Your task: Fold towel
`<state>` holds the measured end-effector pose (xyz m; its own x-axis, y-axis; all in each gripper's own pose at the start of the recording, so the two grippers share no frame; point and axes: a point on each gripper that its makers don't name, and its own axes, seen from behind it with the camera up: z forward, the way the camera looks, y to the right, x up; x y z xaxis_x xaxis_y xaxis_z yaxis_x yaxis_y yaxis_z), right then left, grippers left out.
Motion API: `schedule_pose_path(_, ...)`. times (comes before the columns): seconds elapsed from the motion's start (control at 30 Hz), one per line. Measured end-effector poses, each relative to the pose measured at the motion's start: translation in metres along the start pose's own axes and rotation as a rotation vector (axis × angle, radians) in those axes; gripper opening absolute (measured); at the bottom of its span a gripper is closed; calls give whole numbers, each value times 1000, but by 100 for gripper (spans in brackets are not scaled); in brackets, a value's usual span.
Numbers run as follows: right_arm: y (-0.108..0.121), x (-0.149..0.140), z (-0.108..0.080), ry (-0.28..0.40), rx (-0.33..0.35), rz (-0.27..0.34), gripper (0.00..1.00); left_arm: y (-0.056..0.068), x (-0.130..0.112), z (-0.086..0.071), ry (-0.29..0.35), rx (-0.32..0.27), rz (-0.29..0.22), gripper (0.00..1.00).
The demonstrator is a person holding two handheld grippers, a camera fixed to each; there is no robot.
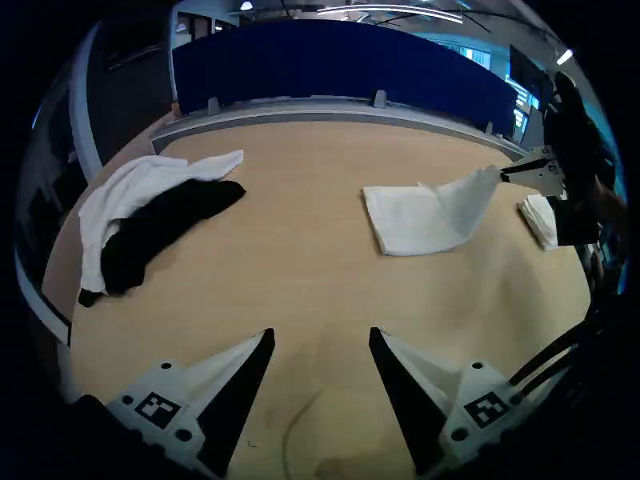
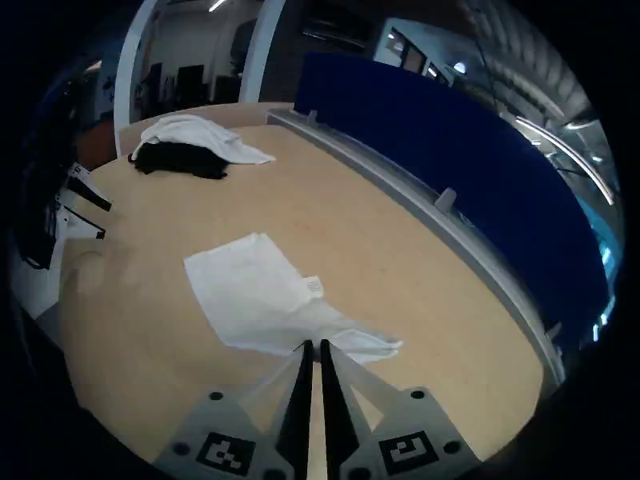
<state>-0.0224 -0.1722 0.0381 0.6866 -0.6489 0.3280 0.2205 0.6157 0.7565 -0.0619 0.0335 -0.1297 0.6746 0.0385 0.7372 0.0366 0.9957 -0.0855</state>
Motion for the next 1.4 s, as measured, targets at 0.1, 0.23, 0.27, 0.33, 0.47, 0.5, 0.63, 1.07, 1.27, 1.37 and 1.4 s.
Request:
schedule_pose_path(0.1,-2,4,2,3,6,-10,7,-2,0,-3,6,2,-5,87)
schedule_pose_path(0.23,-8,18,7,13,21,-32,7,-7,2,-11,21,11,-20,87)
schedule_pose_path(0.27,-10,22,9,16,26,-40,7,-8,2,-13,25,14,-26,87)
schedule_pose_path(0.33,-17,31,16,18,42,-61,7,-12,2,-20,37,23,-44,87)
schedule_pose_path(0.47,-37,50,31,23,81,-108,7,-21,5,-34,64,40,-79,87)
schedule_pose_path(0.5,-44,54,36,23,94,-121,7,-24,5,-38,72,46,-88,87)
schedule_pose_path(0.63,-76,66,60,16,147,-168,7,-35,5,-53,95,71,-122,87)
schedule_pose_path(1.07,-172,39,134,-73,283,-202,7,-55,-14,-81,114,117,-208,87)
schedule_pose_path(1.27,-170,42,133,-62,270,-171,21,-53,-15,-76,112,112,-201,87)
schedule_pose_path(1.37,-166,45,130,-53,269,-151,44,-53,-13,-73,112,105,-197,87)
schedule_pose_path(1.4,-165,46,128,-49,272,-141,55,-53,-13,-71,111,104,-194,87)
